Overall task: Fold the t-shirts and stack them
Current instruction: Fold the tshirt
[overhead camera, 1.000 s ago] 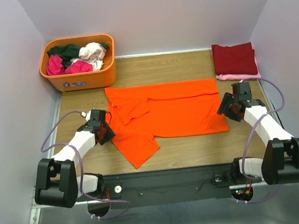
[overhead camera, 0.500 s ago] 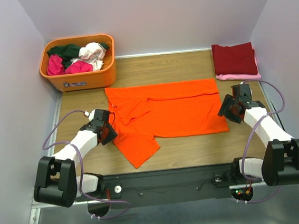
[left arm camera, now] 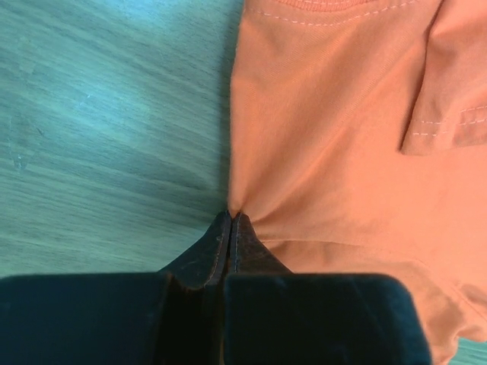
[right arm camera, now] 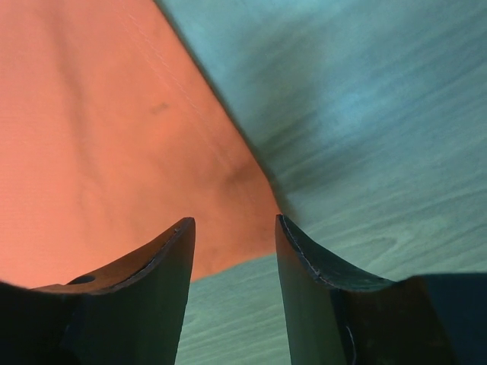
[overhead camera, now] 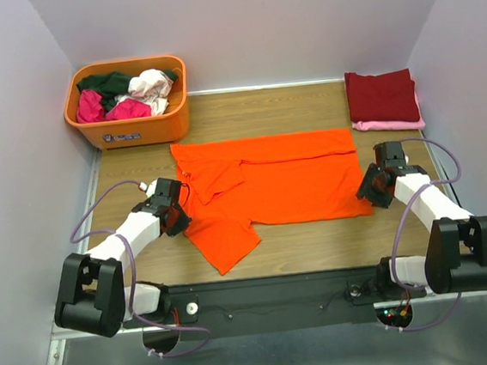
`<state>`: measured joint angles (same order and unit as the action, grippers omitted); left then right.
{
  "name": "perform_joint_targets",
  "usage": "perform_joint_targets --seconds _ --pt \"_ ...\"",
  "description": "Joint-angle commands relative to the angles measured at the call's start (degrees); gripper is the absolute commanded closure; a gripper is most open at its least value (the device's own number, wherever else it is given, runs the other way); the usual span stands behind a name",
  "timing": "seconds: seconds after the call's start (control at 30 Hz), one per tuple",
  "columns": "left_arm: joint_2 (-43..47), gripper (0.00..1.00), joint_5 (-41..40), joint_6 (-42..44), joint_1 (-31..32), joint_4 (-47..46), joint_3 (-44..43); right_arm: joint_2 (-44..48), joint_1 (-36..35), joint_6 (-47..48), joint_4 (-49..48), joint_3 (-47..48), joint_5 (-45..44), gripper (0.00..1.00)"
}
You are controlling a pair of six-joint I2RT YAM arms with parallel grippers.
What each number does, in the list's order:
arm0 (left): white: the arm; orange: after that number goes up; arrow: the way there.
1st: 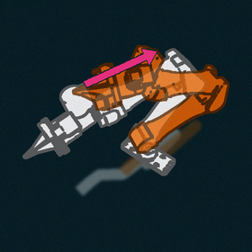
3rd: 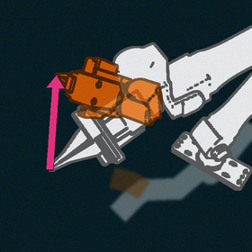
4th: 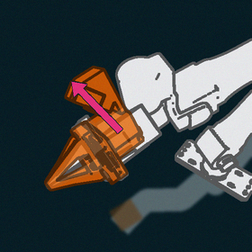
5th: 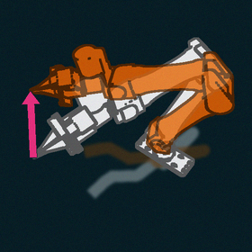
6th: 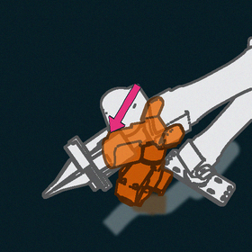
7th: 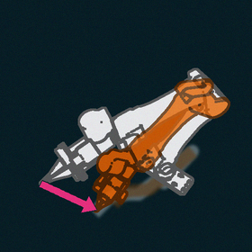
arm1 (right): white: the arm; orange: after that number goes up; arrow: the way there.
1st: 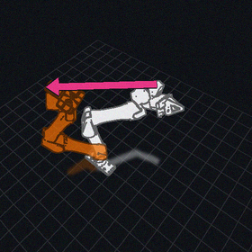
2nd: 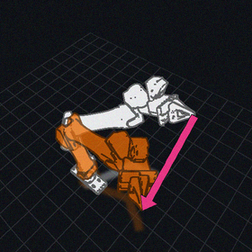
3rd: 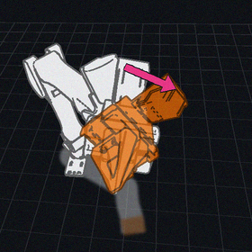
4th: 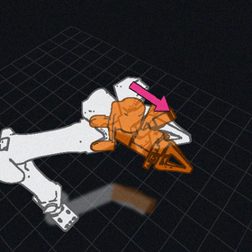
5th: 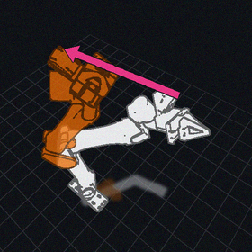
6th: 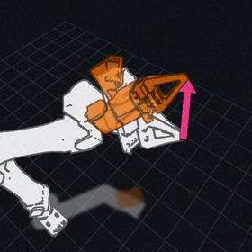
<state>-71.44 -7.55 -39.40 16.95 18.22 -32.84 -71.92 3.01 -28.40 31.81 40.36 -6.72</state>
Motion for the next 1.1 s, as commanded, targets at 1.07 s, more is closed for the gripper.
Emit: perform_joint_targets --seconds 1.07 --pt "3.33 1.00 -0.09 1.25 -0.60 7.27 -3.99 -2.52 2.62 -10.80 5.28 -2.30 -2.16 0.54"
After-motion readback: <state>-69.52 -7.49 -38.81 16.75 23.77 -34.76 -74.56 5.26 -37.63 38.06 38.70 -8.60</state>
